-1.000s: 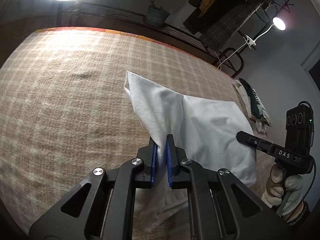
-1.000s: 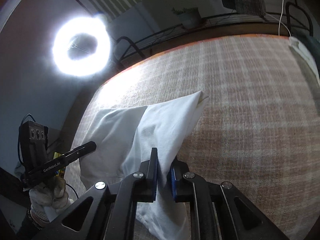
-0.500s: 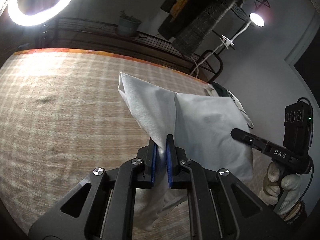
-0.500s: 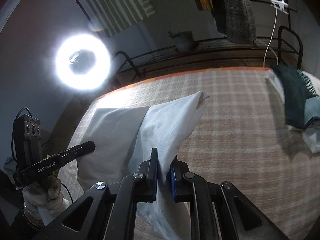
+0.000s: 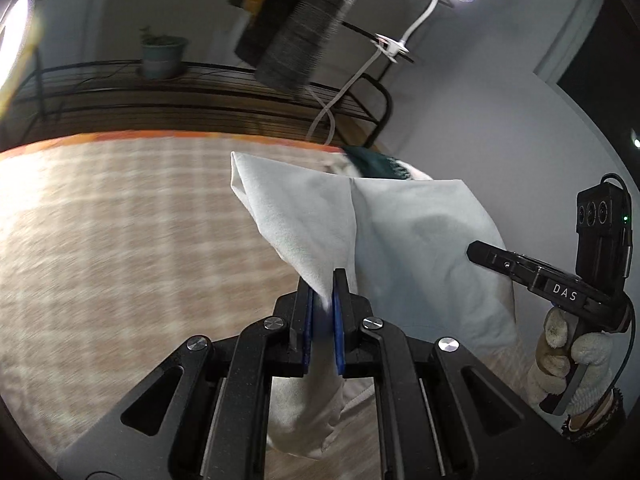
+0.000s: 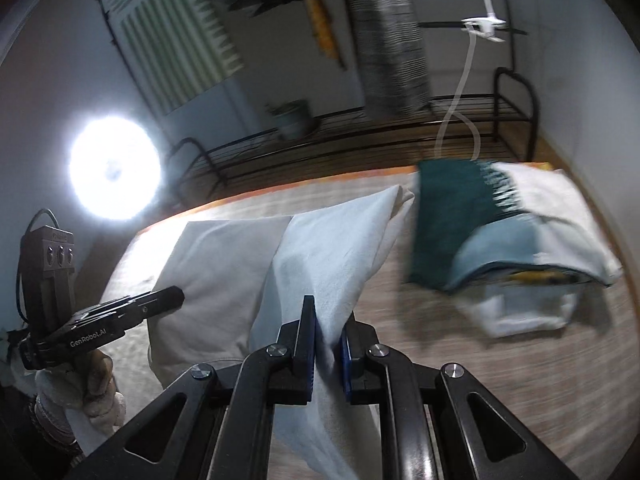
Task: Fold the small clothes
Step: 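Lift the folded shirt with both tools and carry it toward the stack of clothes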
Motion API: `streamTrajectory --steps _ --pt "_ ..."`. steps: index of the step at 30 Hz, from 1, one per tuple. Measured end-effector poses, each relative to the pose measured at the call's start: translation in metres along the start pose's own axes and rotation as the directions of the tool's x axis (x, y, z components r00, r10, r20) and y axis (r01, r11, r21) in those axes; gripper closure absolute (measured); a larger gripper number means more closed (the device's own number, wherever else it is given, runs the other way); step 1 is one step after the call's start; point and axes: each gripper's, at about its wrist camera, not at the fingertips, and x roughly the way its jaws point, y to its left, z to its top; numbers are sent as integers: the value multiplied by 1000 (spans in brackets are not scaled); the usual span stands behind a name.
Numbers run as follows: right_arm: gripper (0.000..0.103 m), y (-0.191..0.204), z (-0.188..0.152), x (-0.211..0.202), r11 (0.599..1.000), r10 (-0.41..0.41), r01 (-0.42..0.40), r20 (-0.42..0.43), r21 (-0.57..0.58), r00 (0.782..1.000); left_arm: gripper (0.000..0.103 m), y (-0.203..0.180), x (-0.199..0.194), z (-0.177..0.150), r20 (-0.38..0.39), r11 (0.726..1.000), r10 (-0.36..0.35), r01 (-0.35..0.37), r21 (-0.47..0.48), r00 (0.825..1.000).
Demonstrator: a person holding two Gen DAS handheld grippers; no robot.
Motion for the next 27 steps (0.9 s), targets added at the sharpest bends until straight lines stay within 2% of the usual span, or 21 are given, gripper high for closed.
streamTrajectory --steps 8,15,20,27 --pt "95 -90 31 -25 993 -117 116 39 28 992 97 -71 71 31 -8 997 -44 45 58 999" --pt "95 -159 58 -37 981 -189 183 90 67 978 97 -123 129 61 7 993 -35 34 113 999" --pt "95 -192 76 -29 973 -225 218 108 75 968 97 -134 161 76 26 992 -11 8 126 1000" --pt "95 -221 94 7 967 -250 243 108 78 962 97 -137 199 84 32 989 41 -45 140 999"
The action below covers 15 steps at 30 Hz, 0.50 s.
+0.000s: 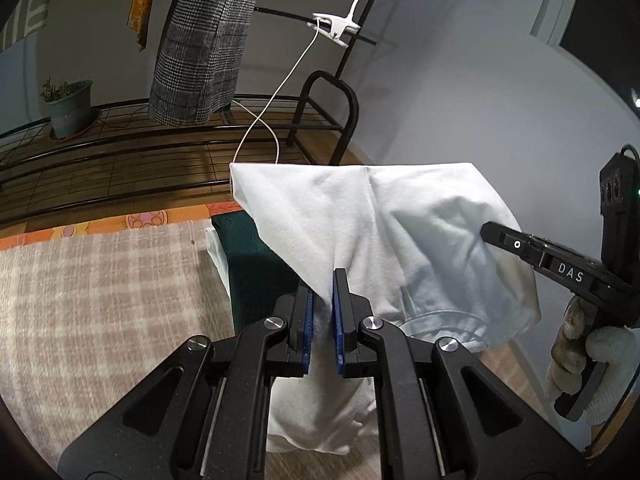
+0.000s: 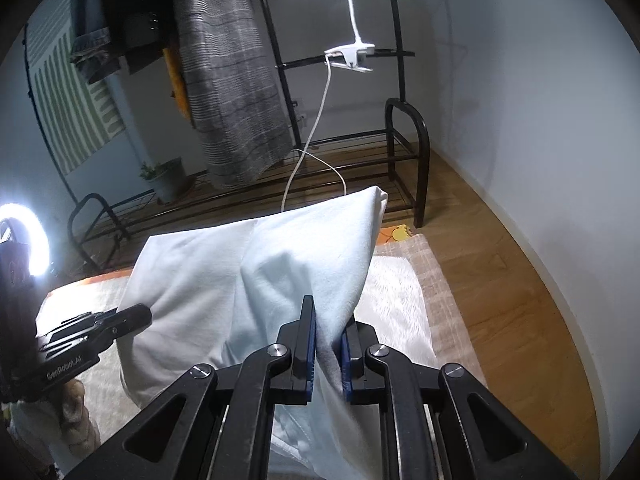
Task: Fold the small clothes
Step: 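Lift the folded shirt with both tools and carry it toward the stack of clothes, then lower the folded shirt onto the clothes stack and open both tools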
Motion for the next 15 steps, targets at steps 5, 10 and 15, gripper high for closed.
streamTrajectory --steps 5,10,15 --pt "95 -3 0 29 999 -44 44 -26 -14 999 96 1 15 -2 -1 998 55 -55 41 998" --pt "93 -4 -4 55 992 -116 113 -63 -48 991 96 -1 21 -4 -9 992 96 -95 82 995" --pt "77 -8 -4 61 977 -207 203 -77 -61 975 95 -1 19 -7 -7 986 135 -134 99 991"
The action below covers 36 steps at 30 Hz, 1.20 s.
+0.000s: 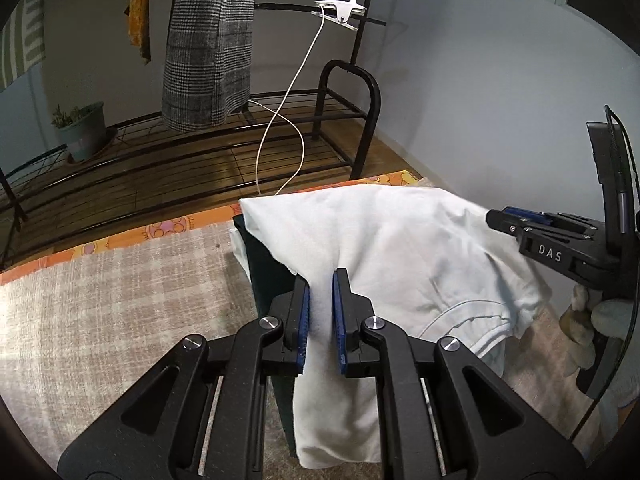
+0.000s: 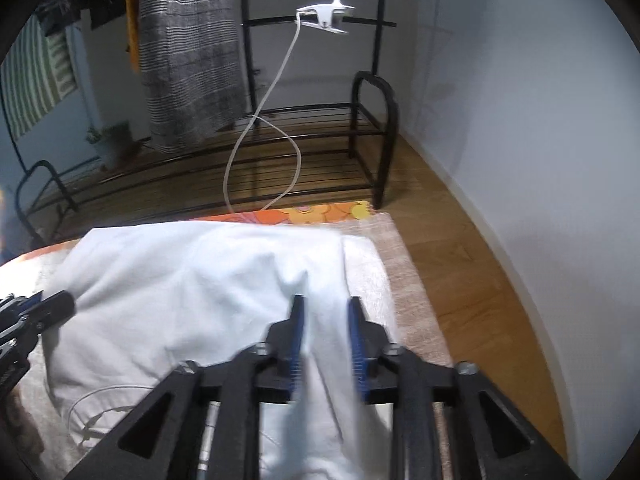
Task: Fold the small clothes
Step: 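Lower the folded shirt onto the clothes stack and open both tools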
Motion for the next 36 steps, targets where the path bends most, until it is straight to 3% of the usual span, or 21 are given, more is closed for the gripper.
streamTrajectory --steps 7,13,26,36 --pt "77 -8 0 -23 1000 -12 12 17 20 1000 95 8 -17 -3 14 999 32 -32 -1 999" --pt "77 -1 3 -60 1000 -12 11 51 24 999 95 13 -56 -5 46 1000 30 -29 -5 999" --pt "77 44 2 -179 999 27 -30 160 15 987 95 15 -192 -20 171 999 5 -12 41 985" --pt "77 103 -28 -273 998 63 -62 218 -11 974 95 30 -299 -63 250 997 -12 -8 78 968"
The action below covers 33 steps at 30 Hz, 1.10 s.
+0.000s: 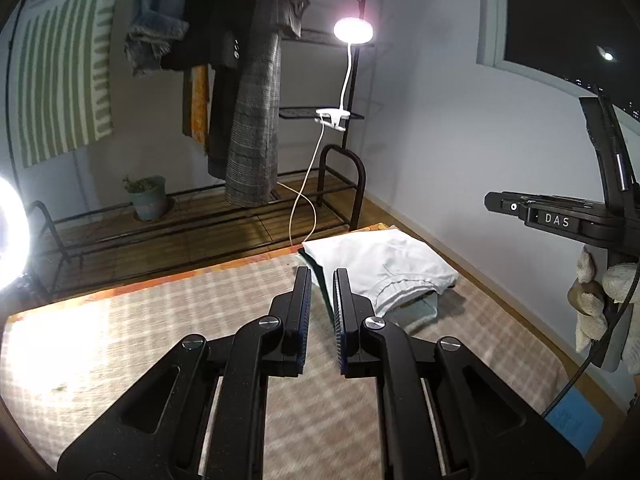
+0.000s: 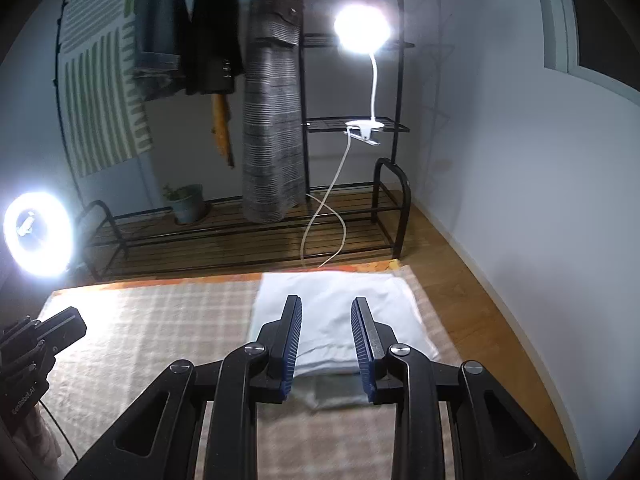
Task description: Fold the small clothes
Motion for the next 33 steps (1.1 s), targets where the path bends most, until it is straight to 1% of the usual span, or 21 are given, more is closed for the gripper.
streamTrajectory --steps 3,9,11,12,13,14,15,16,17,18,20,22,23,25,26,27,28,30,31,32,33 --pt "77 25 -13 -26 1000 -1 1 14 -13 1000 95 7 -29 -10 10 1000 -4 4 4 1000" --pt "76 59 -42 -56 1000 -13 13 16 -1 1000 93 18 -77 -40 13 1000 -15 15 11 1000" --pt "75 69 -54 -65 1000 -15 14 17 3 1000 90 19 -89 -52 13 999 -12 12 30 1000" --pt "75 77 -62 -68 1000 -17 17 19 3 1000 83 20 -94 -57 13 999 -8 8 38 1000" --pt "74 81 -67 -72 1000 -22 22 23 4 999 73 20 -98 -63 12 999 -9 9 43 1000" --pt "72 86 -73 -75 1000 -25 25 26 6 999 69 21 -102 -70 11 999 -12 12 49 1000" --pt "59 92 -80 -77 999 -29 29 34 15 999 66 22 -105 -75 9 999 -13 12 52 1000" --pt "43 94 -85 -80 999 -32 31 42 20 999 66 23 -108 -80 8 998 -14 13 55 1000" --pt "40 98 -91 -82 999 -33 31 50 24 998 65 25 -111 -85 7 998 -15 15 54 1000" --pt "40 103 -97 -82 999 -32 31 55 31 998 64 26 -113 -89 4 998 -19 18 53 1000" --pt "40 108 -105 -80 999 -24 21 48 44 999 56 28 -115 -96 0 998 -21 21 54 1000" --pt "39 111 -112 -79 998 -19 17 42 58 999 46 29 -116 -102 -4 998 -24 24 60 1000" --pt "38 112 -114 -78 998 -17 15 40 61 999 44 29 -116 -104 -3 998 -23 23 64 1000" --pt "35 117 -117 -77 999 -30 28 42 45 999 31 29 -118 -109 7 997 -14 13 82 1000" --pt "33 119 -119 -76 999 -38 36 46 39 998 27 30 -118 -111 9 996 -12 11 89 1000" --pt "28 119 -120 -76 999 -37 35 46 42 998 20 30 -119 -112 8 996 -17 16 90 1000" --pt "23 119 -122 -76 998 -32 30 47 49 998 17 31 -119 -114 6 996 -21 20 88 1000" --pt "16 116 -124 -75 997 -25 22 52 69 998 11 33 -119 -116 0 997 -23 22 80 1000" --pt "15 115 -124 -75 997 -27 23 57 75 998 7 34 -118 -117 1 997 -19 18 80 1000" --pt "14 114 -124 -75 996 -31 26 64 80 997 6 34 -118 -119 5 996 -11 11 83 1000" --pt "10 113 -125 -75 996 -37 31 72 84 997 5 34 -118 -120 7 996 -6 5 89 1000"
